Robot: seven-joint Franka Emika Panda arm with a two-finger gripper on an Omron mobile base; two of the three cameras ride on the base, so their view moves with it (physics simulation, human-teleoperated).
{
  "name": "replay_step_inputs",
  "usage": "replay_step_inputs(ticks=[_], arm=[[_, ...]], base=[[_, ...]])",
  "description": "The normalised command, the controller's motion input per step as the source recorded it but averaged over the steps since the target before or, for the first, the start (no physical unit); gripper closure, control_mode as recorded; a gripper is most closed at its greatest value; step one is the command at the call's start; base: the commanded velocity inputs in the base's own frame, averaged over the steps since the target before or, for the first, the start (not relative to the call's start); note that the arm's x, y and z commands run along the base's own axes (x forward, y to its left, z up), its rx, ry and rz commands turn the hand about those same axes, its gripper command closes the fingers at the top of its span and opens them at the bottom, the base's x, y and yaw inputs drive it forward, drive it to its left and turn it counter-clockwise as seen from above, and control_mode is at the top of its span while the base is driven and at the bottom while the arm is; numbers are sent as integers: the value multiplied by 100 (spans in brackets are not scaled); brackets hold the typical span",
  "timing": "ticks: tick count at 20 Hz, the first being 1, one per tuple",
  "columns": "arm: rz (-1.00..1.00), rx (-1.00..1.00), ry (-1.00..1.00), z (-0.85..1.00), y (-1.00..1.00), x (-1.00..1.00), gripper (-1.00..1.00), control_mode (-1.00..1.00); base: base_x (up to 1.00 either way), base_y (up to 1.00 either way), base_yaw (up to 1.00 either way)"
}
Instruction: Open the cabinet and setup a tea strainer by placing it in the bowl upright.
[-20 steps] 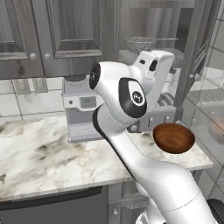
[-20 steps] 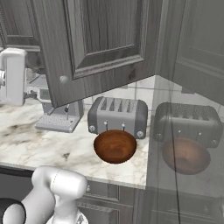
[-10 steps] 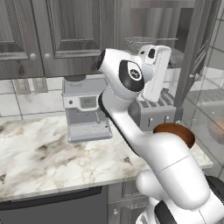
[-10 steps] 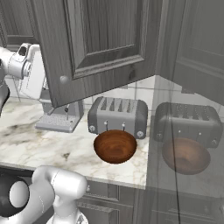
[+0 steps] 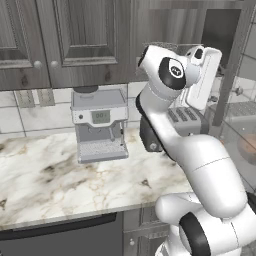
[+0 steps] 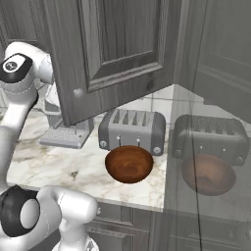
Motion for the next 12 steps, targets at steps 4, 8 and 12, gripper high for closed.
replay_step_inputs(ticks=[4,8,12], arm=[[-12,0,0,0,-99,-35,-100,-100],[-5,0,0,0,-98,-14,-100,-100],[1,3,0,0,-73,0,-100,-100]], base=[[0,0,0],[0,0,0],[0,0,0]])
